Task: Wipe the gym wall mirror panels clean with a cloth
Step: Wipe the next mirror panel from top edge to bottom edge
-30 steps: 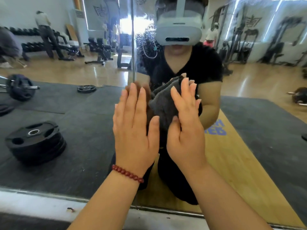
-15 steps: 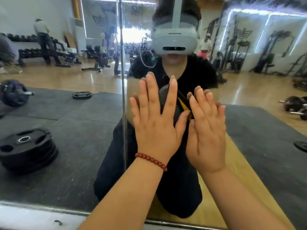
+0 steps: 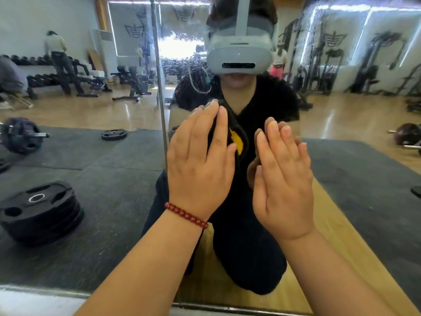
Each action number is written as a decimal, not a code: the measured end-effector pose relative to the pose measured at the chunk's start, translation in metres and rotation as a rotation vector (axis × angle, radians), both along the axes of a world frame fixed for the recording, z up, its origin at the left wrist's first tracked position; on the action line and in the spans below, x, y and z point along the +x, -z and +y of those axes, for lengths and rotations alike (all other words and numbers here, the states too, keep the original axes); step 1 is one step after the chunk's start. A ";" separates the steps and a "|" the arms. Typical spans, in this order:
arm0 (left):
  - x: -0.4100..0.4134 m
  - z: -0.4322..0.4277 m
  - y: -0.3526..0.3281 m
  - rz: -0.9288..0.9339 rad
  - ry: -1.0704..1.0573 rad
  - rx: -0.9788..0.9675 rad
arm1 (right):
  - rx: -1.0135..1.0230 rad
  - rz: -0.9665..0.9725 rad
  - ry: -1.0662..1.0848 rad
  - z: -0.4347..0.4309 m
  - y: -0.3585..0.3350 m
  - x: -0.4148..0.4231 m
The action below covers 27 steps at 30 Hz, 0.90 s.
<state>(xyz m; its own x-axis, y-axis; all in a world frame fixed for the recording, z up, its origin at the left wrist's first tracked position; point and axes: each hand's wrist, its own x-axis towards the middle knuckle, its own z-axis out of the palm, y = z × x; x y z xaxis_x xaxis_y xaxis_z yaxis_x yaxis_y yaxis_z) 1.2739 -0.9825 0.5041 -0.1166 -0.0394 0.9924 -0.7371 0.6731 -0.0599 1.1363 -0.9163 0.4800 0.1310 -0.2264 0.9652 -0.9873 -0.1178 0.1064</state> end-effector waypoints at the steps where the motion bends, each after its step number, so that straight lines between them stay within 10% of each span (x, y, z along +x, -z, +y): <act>1: 0.000 0.001 0.003 -0.034 -0.012 0.025 | 0.007 -0.005 0.008 0.000 0.000 0.000; 16: 0.036 -0.008 0.060 -0.484 -0.117 0.010 | 0.089 -0.233 0.152 0.000 0.069 0.029; 27: 0.020 -0.013 0.062 -0.439 -0.086 -0.008 | 0.152 -0.372 0.103 0.012 0.117 0.033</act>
